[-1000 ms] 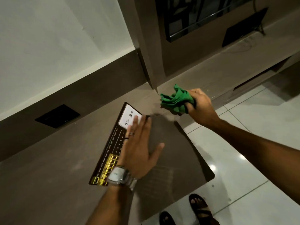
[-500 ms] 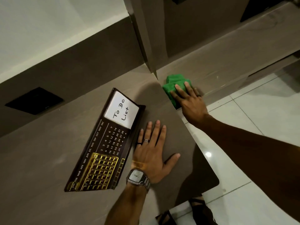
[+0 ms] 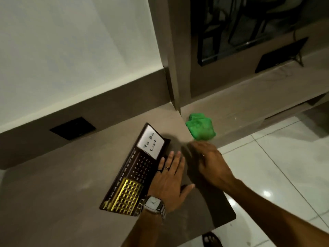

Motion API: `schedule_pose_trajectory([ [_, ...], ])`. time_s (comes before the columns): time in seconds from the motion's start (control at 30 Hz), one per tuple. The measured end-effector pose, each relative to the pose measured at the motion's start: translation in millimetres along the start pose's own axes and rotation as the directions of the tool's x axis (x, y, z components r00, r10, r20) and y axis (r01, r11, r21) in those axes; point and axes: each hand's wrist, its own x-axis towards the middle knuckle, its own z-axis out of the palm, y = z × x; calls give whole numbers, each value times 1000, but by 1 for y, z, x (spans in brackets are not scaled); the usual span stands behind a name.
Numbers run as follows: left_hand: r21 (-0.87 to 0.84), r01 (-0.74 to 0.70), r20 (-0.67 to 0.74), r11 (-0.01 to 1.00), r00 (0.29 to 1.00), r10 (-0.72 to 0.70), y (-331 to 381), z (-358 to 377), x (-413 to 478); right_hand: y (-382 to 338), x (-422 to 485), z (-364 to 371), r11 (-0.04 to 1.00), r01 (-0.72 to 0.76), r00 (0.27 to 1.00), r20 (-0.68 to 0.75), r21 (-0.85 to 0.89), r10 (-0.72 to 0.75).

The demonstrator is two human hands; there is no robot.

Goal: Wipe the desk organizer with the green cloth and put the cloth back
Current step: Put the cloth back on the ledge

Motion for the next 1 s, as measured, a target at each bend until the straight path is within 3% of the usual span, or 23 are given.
schedule_pose_trajectory([
  [0.2, -51, 199, -233, 979, 951, -205, -48, -61, -62, -96, 37, -4, 970, 239, 966, 109, -30, -235],
  [0.33, -177, 380, -132, 908, 905, -405, -94, -62, -112, -146, 74, 2, 943, 230, 966, 176, -242, -190],
  [0.47, -302, 419, -173, 856, 859, -482, -121, -59, -150, -142, 89, 12, 965, 139, 964, 251, -222, -81],
  [0.53, -392, 397, -232, 830, 830, -506, -136, -54, -166, -137, 92, 17, 968, 139, 971, 219, -210, -92],
  [0.63, -541, 385, -281, 748, 755, -592, -158, -50, -174, -136, 87, 23, 979, 123, 992, 59, -164, -115],
  [0.7, -536, 420, -293, 732, 721, -628, -170, -48, -173, -139, 81, 26, 997, 49, 998, -35, -65, -52],
  [0.77, -550, 521, -218, 653, 665, -714, -181, -44, -169, -144, 75, 31, 999, -36, 996, -83, 38, 39],
  [0.87, -702, 549, -120, 454, 537, -835, -196, -46, -161, -156, 70, 43, 981, -127, 983, -111, 146, 144],
  [1.0, -713, 579, -70, 395, 502, -862, -222, -59, -149, -175, 71, 64, 957, -166, 968, -147, 239, 204],
])
